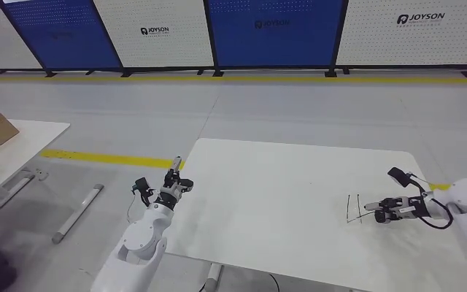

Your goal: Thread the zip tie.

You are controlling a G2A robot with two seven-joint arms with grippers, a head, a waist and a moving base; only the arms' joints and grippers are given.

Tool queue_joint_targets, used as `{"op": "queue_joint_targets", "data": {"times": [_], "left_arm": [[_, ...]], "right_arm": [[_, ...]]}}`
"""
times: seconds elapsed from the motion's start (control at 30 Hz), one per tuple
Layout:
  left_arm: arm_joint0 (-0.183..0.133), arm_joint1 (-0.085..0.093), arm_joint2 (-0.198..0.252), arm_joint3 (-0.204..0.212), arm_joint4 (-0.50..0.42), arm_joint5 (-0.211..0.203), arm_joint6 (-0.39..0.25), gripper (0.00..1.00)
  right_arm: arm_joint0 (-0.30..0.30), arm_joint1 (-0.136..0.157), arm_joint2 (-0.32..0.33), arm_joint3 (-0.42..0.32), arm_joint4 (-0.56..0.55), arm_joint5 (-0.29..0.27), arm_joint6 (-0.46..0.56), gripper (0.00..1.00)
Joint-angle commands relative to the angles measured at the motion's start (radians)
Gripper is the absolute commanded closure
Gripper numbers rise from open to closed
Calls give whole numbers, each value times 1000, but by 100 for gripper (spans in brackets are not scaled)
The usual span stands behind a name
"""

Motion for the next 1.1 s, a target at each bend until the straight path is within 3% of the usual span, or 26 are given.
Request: {"op": "queue_joint_targets", "data": {"times": [0.0,0.1,0.23,0.73,1.07], "left_arm": [[0,0,0,0,0,0,0,0],[0,0,0,0,0,0,0,0],[0,0,0,0,0,0,0,0],[0,0,0,0,0,0,0,0],[0,0,0,0,0,0,0,0]], "right_arm": [[6,-4,-6,16,7,-5,0,61],[13,-9,-13,40,18,-14,0,62],[22,-16,-24,69,31,-20,0,72],[54,-43,-77,142,55,-42,0,72],[71,-50,-100,173,90,-69,0,80]]}}
